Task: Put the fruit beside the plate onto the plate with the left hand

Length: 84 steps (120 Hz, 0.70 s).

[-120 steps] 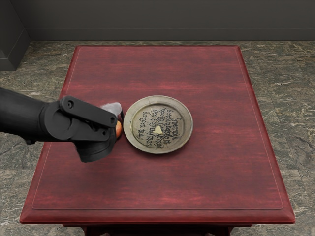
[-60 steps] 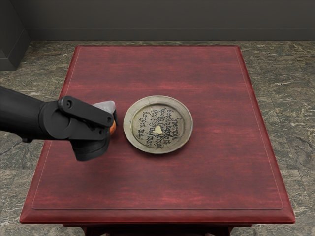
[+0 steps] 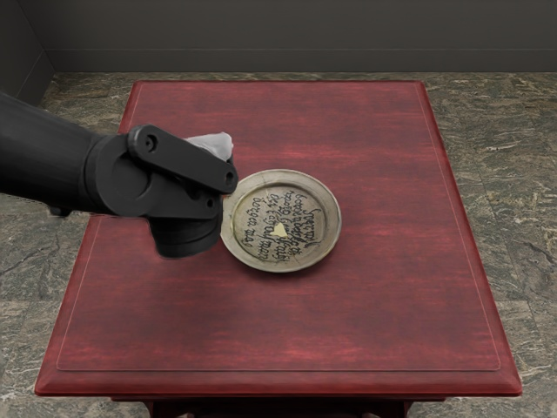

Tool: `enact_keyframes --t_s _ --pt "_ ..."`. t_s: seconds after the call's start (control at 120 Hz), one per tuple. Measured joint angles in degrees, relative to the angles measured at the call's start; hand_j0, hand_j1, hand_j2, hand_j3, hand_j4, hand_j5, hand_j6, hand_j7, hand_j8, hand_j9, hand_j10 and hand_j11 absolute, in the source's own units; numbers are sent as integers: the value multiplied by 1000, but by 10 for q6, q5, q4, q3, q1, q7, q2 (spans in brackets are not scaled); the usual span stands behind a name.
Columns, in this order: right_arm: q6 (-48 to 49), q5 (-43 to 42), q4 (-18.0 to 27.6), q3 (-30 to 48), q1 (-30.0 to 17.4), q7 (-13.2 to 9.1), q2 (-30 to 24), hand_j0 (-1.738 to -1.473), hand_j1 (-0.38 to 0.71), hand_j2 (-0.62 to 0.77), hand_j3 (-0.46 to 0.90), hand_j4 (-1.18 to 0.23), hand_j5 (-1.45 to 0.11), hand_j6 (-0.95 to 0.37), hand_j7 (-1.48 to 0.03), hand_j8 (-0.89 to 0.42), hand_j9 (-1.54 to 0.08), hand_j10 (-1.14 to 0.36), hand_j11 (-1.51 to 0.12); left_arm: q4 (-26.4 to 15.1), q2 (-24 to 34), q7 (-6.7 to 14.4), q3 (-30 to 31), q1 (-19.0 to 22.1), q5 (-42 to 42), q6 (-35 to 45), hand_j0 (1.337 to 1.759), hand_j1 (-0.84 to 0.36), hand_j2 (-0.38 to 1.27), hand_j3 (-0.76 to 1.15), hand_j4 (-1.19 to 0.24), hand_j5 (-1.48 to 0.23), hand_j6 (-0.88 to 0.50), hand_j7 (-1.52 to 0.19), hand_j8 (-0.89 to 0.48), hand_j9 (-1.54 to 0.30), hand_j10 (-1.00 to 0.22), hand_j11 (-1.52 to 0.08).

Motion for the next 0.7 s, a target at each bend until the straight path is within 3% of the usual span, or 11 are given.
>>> enact_keyframes --t_s 0.233,0.7 --pt "0 0 0 0 0 0 0 -1658 -306 -7 0 -37 -47 -37 -47 -37 -47 -36 -47 8 0 0 -21 -11 -42 1 1651 -268 331 0 -759 -1230 -283 -1172 -321 -1163 -691 -1162" --pt "0 0 0 0 0 0 0 -1658 -306 -7 0 -37 -47 -37 -47 -37 -47 -37 -47 47 0 -3 -109 46 -33 1 1652 -244 325 0 -820 -1230 -311 -1176 -335 -1152 -718 -1160"
